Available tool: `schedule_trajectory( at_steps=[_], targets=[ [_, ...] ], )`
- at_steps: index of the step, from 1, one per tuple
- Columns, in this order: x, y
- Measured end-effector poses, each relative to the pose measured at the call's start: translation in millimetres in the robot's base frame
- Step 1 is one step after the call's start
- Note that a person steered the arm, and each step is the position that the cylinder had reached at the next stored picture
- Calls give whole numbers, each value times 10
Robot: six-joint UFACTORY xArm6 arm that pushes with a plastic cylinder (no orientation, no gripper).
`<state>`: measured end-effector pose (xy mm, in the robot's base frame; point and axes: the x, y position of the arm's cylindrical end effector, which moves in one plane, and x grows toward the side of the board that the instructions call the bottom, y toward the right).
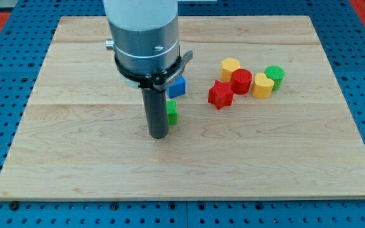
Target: Push the group of blocks left a bit
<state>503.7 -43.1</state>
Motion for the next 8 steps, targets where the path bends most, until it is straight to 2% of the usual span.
schedule_trajectory(
  at_steps=[2,3,4,5,6,7,8],
  targets=[
    [-345,108],
    [248,1054],
    [-272,2304],
    [-949,2287],
    [-1116,1935],
    [-1522,1944],
    [-1929,2670]
  ],
)
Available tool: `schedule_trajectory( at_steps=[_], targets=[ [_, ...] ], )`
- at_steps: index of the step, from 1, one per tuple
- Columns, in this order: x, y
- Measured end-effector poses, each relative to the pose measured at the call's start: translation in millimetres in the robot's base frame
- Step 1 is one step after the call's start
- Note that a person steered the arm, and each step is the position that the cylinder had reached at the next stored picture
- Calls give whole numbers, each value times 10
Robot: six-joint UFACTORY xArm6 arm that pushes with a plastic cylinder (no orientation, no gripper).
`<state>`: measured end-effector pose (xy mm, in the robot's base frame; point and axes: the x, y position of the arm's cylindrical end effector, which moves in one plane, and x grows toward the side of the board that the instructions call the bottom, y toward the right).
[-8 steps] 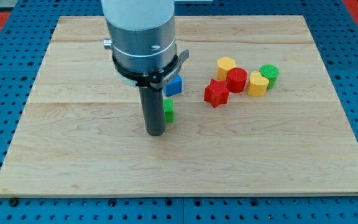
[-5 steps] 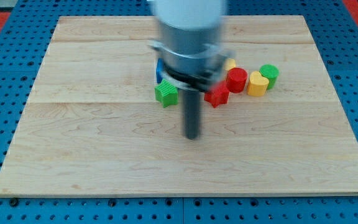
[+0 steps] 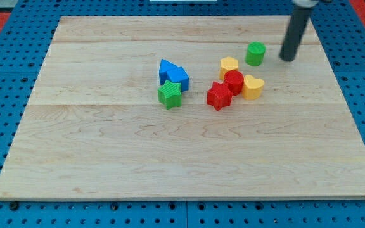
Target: Push the group of blocks left a bit
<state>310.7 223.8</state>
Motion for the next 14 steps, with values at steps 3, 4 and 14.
schedule_trajectory(
  at_steps=[3,4,14],
  targets=[
    [58,-1874],
    [489,-1909],
    [622,-2112]
  ],
)
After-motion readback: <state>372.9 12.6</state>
